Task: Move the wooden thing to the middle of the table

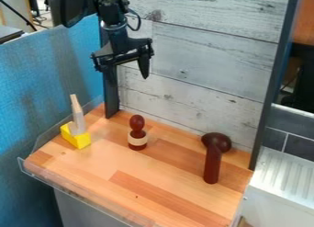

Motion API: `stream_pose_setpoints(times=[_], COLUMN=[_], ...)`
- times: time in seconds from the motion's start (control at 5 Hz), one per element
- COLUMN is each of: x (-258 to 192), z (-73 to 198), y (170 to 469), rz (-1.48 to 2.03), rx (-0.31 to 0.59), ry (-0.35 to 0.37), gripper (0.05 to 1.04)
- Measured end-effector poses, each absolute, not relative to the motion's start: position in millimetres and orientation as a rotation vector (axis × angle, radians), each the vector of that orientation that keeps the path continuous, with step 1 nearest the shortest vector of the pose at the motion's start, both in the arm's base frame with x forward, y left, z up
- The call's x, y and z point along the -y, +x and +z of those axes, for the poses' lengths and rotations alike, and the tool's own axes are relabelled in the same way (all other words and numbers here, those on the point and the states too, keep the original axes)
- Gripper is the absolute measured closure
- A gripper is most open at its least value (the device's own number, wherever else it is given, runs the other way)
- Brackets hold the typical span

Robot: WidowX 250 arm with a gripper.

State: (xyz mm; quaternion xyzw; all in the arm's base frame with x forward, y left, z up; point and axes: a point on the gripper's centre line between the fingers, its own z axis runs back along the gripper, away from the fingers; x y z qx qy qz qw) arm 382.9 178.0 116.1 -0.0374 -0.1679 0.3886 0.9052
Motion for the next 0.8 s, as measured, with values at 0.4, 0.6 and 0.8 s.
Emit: stream_pose_setpoints(times=[0.4,0.6,0.8], x=[-184,-203,-222], z=[98,106,109], y=[378,370,365], rz=[0.827,0.848,0.879], rx=[0.272,0.264,0.252], ry=[-0.066,0.01,0.079], gripper=[0.082,0.082,0.082])
